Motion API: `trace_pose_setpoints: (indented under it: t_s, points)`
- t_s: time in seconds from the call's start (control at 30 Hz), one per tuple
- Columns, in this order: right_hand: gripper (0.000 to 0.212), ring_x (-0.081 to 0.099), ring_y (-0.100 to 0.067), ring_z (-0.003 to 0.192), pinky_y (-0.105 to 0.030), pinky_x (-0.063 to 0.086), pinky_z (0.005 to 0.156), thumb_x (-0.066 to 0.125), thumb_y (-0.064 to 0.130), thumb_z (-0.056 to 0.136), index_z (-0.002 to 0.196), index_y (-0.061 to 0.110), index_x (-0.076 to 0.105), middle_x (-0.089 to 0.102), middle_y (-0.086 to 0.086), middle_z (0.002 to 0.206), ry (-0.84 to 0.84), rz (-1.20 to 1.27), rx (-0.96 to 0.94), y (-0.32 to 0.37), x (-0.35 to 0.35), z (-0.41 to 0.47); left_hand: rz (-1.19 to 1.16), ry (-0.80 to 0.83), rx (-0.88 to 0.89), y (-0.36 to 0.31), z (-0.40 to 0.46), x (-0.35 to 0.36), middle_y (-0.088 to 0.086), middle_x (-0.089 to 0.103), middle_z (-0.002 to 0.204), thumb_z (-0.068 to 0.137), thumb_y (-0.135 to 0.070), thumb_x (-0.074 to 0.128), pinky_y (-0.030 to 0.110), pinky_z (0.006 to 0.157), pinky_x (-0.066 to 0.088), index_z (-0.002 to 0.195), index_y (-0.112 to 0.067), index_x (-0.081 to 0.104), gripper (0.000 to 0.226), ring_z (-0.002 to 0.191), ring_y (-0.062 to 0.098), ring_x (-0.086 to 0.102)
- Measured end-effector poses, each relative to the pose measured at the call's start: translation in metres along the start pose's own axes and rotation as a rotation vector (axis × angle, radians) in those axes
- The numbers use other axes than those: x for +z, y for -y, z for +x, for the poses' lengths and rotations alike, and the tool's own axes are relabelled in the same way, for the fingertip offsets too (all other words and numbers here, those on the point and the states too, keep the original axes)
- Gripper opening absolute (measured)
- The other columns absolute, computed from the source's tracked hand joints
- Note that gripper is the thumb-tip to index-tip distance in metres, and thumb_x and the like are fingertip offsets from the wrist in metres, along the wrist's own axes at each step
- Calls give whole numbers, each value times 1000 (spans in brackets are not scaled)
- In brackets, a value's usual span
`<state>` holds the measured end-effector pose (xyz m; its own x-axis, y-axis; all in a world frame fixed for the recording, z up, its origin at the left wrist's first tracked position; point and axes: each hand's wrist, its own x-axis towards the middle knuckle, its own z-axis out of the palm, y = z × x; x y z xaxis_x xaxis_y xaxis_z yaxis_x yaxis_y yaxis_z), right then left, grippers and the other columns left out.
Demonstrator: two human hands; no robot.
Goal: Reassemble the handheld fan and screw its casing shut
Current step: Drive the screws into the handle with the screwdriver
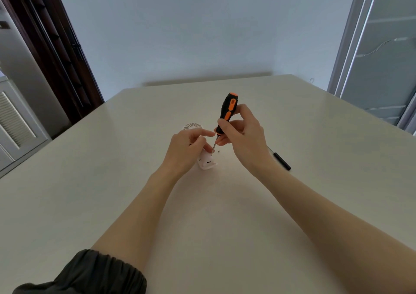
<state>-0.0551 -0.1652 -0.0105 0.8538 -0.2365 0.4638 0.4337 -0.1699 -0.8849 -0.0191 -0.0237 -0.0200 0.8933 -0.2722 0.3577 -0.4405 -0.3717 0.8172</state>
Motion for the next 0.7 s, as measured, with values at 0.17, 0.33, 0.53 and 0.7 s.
trace_pose_setpoints:
  t_s: [0.17, 0.33, 0.53, 0.7]
  points:
    - [8, 68, -18, 55, -35, 59, 69, 57, 16, 90, 91, 21, 51, 69, -5, 69, 14, -7, 12, -2, 1, -1, -14, 4, 2, 2, 0, 0, -4, 73, 67, 88, -5, 42, 5, 68, 46, 93, -29, 69, 36, 72, 2, 67]
    - [8, 67, -15, 54, -27, 58, 64, 57, 16, 88, 91, 19, 50, 70, -3, 70, 54, -52, -18, -2, 2, -3, 16, -40, -31, 0, 0, 0, -10, 72, 67, 85, -5, 47, 0, 62, 41, 90, -30, 69, 34, 69, -6, 62]
    - [7, 67, -17, 56, -28, 58, 66, 58, 16, 89, 92, 16, 51, 70, -8, 74, 73, -45, 10, -1, 3, -3, 162, -277, -176, 8, 3, 0, -10, 59, 80, 78, -19, 65, 10, 53, 38, 87, -17, 57, 12, 72, 2, 56]
    - [7, 67, -15, 56, -25, 57, 64, 57, 15, 89, 92, 16, 51, 70, -8, 74, 86, -62, -4, 0, 3, -4, 216, -170, -437, 11, 3, -1, 0, 59, 91, 70, -52, 72, 23, 51, 37, 95, -15, 45, 52, 75, 15, 63]
